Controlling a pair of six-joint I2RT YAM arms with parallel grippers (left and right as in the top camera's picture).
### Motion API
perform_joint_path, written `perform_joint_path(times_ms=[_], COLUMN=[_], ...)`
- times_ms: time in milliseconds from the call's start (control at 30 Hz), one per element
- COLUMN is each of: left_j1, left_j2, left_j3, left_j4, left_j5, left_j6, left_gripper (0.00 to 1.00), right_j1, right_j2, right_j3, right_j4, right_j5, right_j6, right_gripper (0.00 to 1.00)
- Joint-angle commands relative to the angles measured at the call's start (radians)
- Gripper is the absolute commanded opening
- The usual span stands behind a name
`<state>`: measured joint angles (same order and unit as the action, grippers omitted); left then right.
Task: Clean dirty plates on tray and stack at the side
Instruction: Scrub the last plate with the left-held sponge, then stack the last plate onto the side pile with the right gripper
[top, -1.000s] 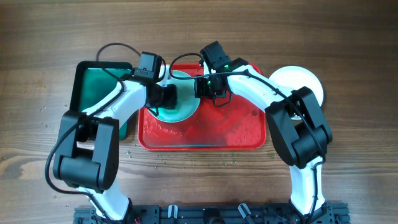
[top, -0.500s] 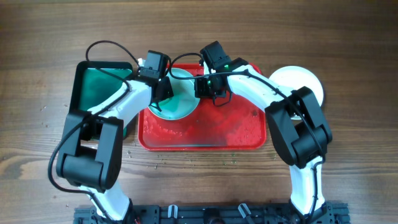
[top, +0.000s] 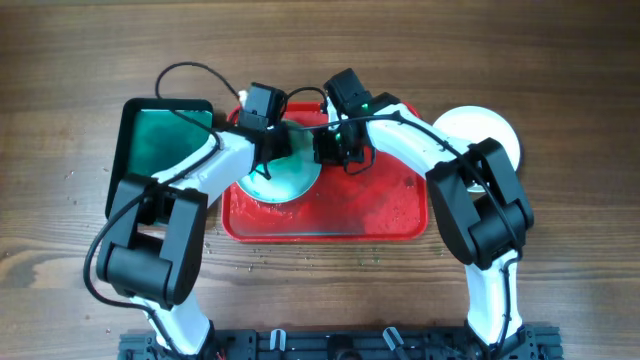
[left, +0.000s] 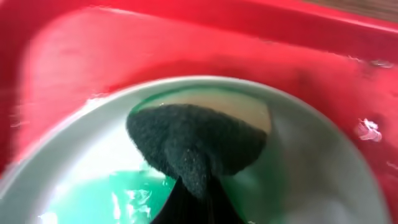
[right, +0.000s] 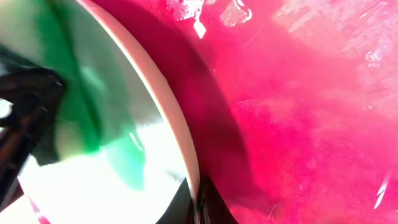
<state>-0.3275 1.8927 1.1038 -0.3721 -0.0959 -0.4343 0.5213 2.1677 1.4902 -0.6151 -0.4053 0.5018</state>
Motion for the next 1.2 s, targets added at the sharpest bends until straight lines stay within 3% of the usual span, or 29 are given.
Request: perform_joint_path(times_ms=[0, 67, 100, 133, 233, 267, 333, 433, 500, 600, 800, 933, 1033, 1167], left_j1=[0.006, 0.002, 0.002, 0.002, 0.002, 0.002, 0.005, 0.007, 0.012, 0.042, 0.131, 0.206, 0.277, 0.328], left_j2=[0.020, 0.020, 0.020, 0.020, 0.020, 0.020, 0.020, 0.020, 0.020, 0.013, -0.038, -0.119, -0.130, -0.129], left_j3=[-0.023, -0.023, -0.023, -0.023, -0.023, -0.023, -0.023, -0.023, -0.023, 0.034, 0.260, 0.345, 0.340, 0.317], left_j4=[-0.214, -0.309, -0.340, -0.333, -0.247, -0.211, -0.134, -0.052, -0.049, -0.122, -0.449, -0.543, -0.610, -0.628], left_j5=[-0.200, -0.001, 0.212, 0.325, 0.883, 0.922, 0.863, 0.403, -0.003, -0.198, -0.245, -0.027, 0.021, 0.021], left_j6=[-0.241, -0.262, -0.203, -0.128, 0.309, 0.332, 0.325, 0.093, -0.116, -0.181, -0.180, -0.088, -0.090, -0.094], left_gripper=[0.04, 0.04, 0.04, 0.04, 0.04, 0.04, 0.04, 0.04, 0.04, 0.04, 0.04, 0.04, 0.04, 0.04], right_j1=[0.013, 0.013, 0.013, 0.013, 0.012, 0.012, 0.012, 0.012, 0.012, 0.012, 0.012, 0.011, 0.013, 0.013], right_j2=[0.033, 0.033, 0.033, 0.033, 0.033, 0.033, 0.033, 0.033, 0.033, 0.033, 0.032, -0.017, -0.169, -0.336], right_j3=[-0.007, -0.007, -0.007, -0.007, -0.007, -0.007, -0.007, -0.007, -0.007, -0.007, -0.006, 0.028, 0.036, 0.036], right_j4=[0.002, 0.004, 0.004, 0.004, 0.005, 0.005, 0.004, 0.005, 0.005, 0.005, 0.004, -0.048, -0.186, -0.377], right_j5=[-0.022, -0.022, -0.022, -0.022, -0.022, -0.022, -0.022, -0.022, -0.022, -0.020, -0.018, 0.029, 0.314, 0.834], right_j6=[-0.029, -0.030, -0.030, -0.031, -0.030, -0.031, -0.031, -0.031, -0.031, -0.031, -0.031, -0.058, -0.138, -0.108], right_gripper=[0.04, 0.04, 0.04, 0.04, 0.04, 0.05, 0.04, 0.04, 0.04, 0.04, 0.04, 0.04, 0.04, 0.04])
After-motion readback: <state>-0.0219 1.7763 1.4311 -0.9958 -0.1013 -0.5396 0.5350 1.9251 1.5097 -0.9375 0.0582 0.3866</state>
